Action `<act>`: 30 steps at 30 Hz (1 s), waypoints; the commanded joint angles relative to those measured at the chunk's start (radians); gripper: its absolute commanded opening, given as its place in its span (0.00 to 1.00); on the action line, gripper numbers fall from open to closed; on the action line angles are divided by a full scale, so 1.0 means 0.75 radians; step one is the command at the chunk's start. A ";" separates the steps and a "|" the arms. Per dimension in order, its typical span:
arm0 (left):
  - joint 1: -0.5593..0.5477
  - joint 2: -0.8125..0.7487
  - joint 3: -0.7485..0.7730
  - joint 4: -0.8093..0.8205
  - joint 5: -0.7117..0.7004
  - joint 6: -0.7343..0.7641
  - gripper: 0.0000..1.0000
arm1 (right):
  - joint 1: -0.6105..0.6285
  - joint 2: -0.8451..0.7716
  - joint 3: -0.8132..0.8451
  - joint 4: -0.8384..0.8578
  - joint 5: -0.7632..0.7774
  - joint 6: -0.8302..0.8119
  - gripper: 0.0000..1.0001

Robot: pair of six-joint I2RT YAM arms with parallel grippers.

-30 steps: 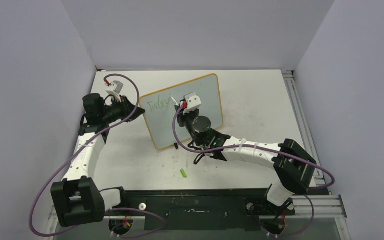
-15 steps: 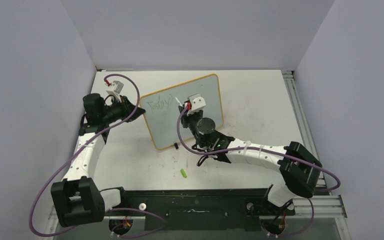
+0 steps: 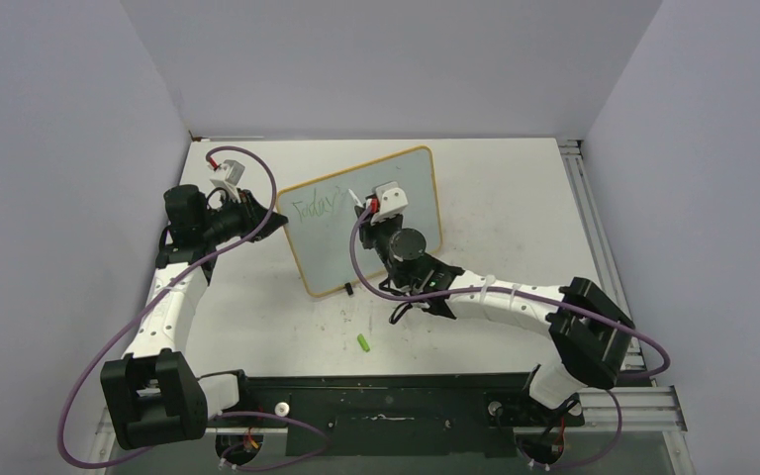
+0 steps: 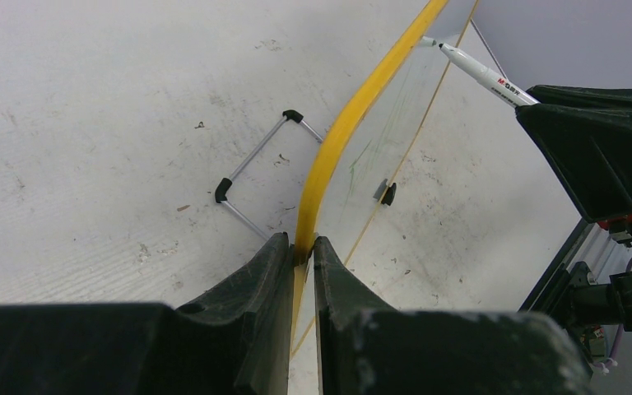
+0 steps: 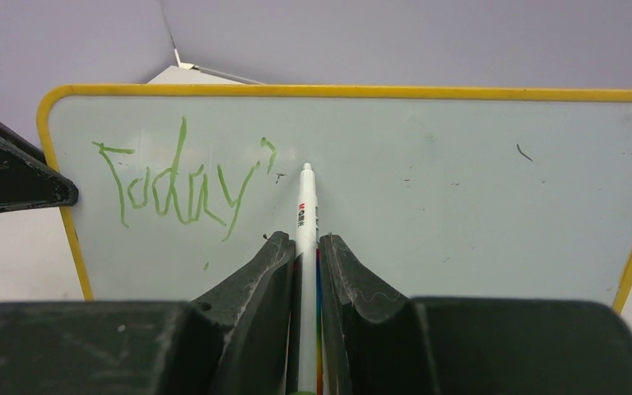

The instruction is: Write a sentence on the whiteboard

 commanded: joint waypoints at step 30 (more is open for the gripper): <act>-0.008 -0.016 0.038 -0.018 0.000 0.014 0.00 | 0.016 0.002 -0.021 -0.022 -0.010 0.019 0.05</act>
